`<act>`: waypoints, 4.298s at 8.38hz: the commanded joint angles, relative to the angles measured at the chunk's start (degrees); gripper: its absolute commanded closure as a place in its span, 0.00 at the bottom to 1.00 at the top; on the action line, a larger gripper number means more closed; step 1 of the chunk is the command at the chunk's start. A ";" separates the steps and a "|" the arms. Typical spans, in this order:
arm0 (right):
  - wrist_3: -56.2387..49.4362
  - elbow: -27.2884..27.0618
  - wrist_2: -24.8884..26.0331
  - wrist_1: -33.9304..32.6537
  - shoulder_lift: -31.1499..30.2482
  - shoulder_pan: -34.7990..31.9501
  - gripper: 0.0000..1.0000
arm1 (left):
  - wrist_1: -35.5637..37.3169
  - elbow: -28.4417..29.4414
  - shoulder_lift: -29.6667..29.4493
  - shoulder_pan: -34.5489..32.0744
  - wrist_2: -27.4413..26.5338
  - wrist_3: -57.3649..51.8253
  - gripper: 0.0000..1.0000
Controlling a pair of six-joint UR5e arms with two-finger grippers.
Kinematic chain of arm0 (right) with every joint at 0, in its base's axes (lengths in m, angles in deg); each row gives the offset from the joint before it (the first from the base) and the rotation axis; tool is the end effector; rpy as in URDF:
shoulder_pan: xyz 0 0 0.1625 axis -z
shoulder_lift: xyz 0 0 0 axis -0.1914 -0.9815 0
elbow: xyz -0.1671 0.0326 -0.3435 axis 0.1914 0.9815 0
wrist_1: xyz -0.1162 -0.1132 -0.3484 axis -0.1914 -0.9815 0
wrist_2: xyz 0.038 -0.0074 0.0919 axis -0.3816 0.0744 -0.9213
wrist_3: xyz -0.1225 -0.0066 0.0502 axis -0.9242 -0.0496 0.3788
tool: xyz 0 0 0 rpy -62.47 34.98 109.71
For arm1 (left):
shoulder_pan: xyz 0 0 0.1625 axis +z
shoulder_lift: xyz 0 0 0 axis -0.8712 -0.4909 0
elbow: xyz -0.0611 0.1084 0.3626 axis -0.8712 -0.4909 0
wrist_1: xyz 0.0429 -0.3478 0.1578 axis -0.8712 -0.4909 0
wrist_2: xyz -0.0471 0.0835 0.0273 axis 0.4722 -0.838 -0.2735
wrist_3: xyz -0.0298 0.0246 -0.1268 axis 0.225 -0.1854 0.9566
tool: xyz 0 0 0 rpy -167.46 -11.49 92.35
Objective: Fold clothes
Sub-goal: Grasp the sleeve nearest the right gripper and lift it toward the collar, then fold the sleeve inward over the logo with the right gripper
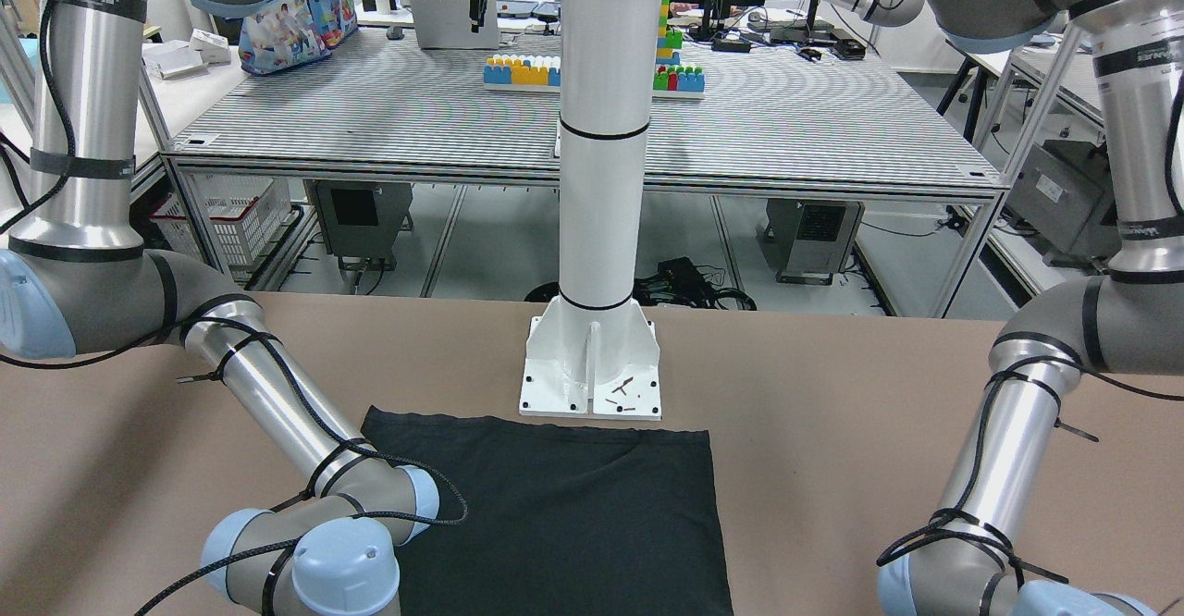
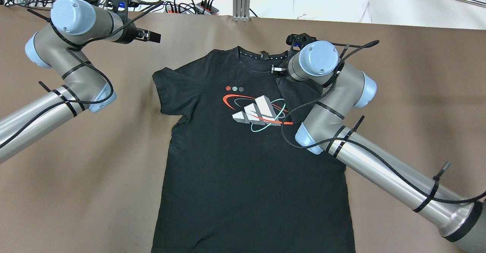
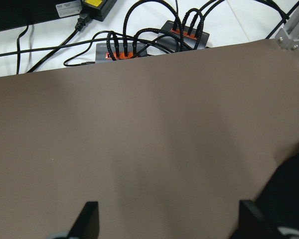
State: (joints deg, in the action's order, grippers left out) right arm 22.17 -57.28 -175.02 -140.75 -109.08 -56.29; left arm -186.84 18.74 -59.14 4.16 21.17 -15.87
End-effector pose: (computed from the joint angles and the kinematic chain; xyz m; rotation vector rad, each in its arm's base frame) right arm -0.4568 -0.6238 0.2876 0.4357 -0.8584 0.2731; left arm 0.3354 -0.6843 0.3344 0.6775 0.8909 -0.0719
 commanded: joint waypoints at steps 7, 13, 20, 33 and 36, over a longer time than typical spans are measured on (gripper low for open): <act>20.53 -7.89 -5.74 -5.87 -2.34 -2.38 0.08 | -0.02 0.08 -0.23 0.02 -0.21 0.22 0.00; 41.69 -20.07 -4.08 -12.58 -14.32 3.94 0.11 | -0.11 -0.01 -0.23 0.02 -0.21 0.04 0.00; 44.42 -19.10 -0.74 -14.96 -13.35 6.93 0.33 | -0.11 0.08 -0.14 0.02 -0.21 -0.13 0.00; 43.72 -14.53 -0.38 -14.96 -9.22 7.11 0.63 | -0.20 0.17 0.21 0.81 -0.21 -0.13 0.00; 43.46 -14.88 -0.73 -15.04 -9.22 6.85 0.85 | -0.11 0.17 0.13 0.90 -0.21 -0.13 0.00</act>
State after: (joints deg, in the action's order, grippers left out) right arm 65.89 -71.88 -175.42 -155.73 -118.35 -49.16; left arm -186.97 18.90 -58.93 5.03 20.97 -16.04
